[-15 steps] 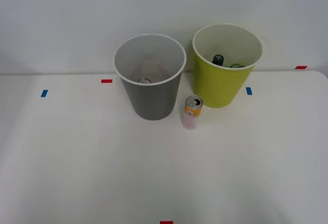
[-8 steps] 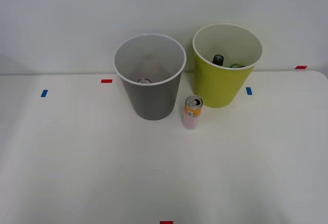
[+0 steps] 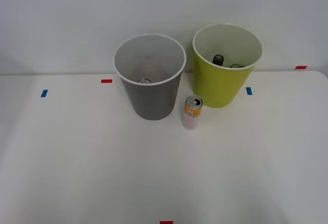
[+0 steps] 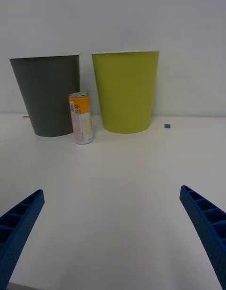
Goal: Put cans in the gray bin, plastic bottles in the light green bin
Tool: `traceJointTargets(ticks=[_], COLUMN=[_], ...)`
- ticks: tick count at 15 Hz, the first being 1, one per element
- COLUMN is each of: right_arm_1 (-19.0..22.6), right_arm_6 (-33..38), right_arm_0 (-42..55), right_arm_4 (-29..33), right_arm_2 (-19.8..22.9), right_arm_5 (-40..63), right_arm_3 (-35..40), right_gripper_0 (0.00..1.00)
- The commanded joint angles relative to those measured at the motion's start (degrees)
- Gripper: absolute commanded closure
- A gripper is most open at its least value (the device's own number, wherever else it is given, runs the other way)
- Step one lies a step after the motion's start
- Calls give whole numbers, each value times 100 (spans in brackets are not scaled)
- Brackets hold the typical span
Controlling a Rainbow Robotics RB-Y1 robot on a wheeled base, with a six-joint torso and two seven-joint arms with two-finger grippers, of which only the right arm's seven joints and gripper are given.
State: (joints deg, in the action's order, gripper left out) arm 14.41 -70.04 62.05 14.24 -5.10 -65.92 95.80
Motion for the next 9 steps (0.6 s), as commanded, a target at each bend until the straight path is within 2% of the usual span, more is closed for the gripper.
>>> traceJointTargets(ticks=[1, 9], right_arm_1=[0, 0], right_arm_6=[0, 0], right_arm_0=[0, 0], right_arm_4=[0, 0], right_arm_2=[0, 0], right_arm_5=[1, 1], right_arm_3=[0, 0], right_gripper_0=[0, 0])
